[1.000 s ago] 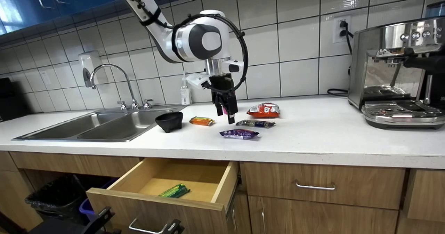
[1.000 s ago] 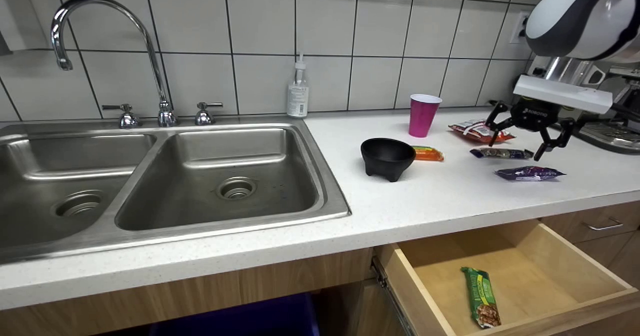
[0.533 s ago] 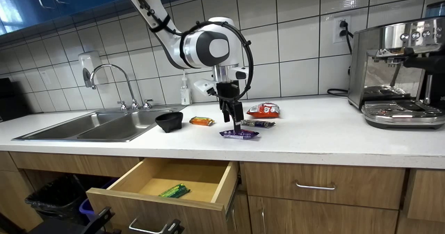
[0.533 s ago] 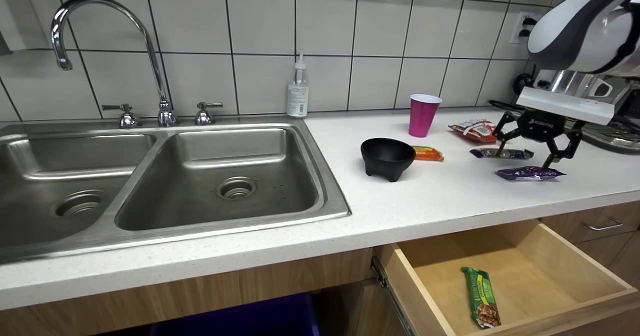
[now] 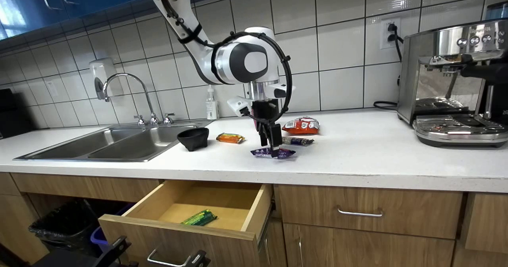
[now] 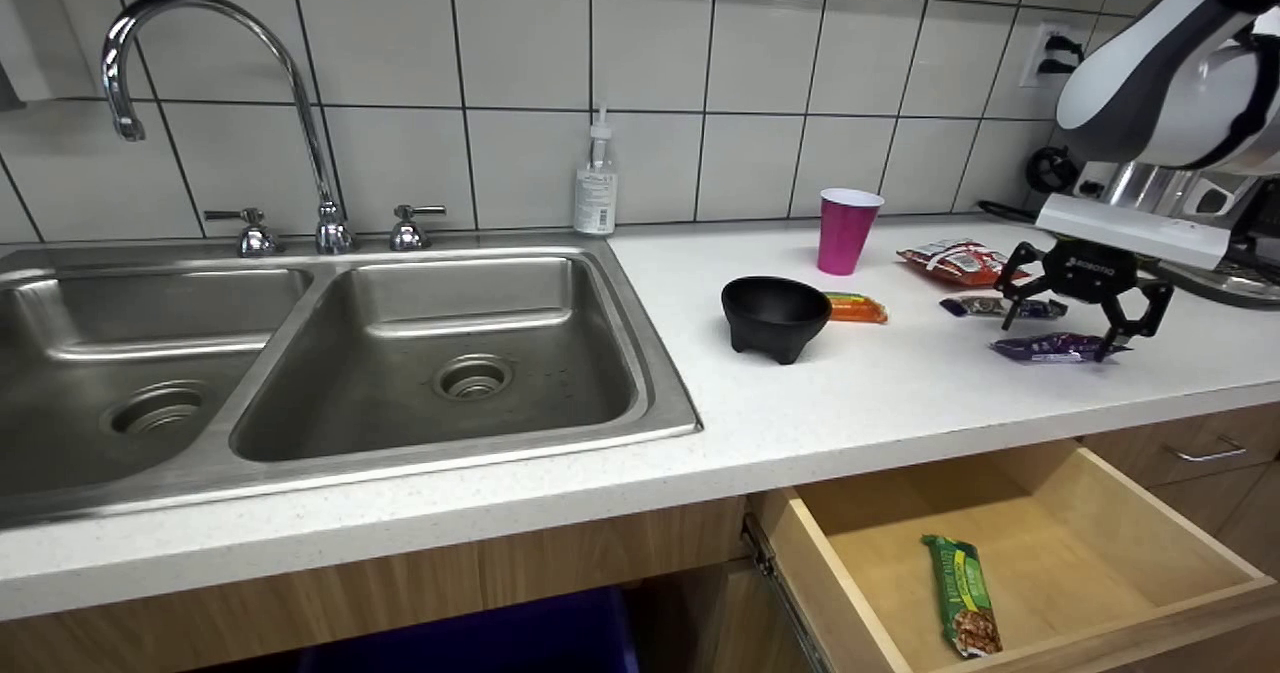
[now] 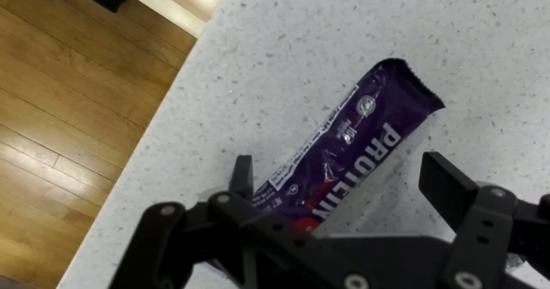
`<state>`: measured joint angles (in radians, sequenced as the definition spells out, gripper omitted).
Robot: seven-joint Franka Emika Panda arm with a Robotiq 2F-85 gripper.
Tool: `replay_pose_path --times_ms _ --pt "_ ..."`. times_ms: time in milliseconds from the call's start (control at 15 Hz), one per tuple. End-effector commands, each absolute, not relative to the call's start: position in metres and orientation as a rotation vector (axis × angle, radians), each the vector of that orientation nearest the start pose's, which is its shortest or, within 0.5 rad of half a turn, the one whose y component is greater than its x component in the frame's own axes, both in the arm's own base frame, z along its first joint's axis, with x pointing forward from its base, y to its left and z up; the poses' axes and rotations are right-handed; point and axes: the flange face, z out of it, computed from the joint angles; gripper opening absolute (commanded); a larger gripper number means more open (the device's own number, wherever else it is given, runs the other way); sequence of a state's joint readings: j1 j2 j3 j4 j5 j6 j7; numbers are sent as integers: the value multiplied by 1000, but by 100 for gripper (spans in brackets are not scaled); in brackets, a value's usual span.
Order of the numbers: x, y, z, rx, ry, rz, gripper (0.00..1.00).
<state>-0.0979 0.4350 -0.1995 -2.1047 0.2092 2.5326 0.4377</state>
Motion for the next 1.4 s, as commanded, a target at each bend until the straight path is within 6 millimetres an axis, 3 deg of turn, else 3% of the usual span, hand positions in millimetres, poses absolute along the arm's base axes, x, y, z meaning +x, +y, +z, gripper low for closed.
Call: replay_pose_path --times_ms 0,400,467,533,1067,1200,1333 --pt "563 -182 211 -2764 1397 13 100" --pt "565 -188 209 -2752 1427 11 100" --pt "565 -188 209 -2750 1429 7 75" --pt "565 -188 210 -2748 1425 1 74" --pt "560 -188 214 -2749 1421 -8 12" --pt "559 -187 217 -2751 1411 -19 1" --pt "556 -184 222 -2751 1396 -39 4"
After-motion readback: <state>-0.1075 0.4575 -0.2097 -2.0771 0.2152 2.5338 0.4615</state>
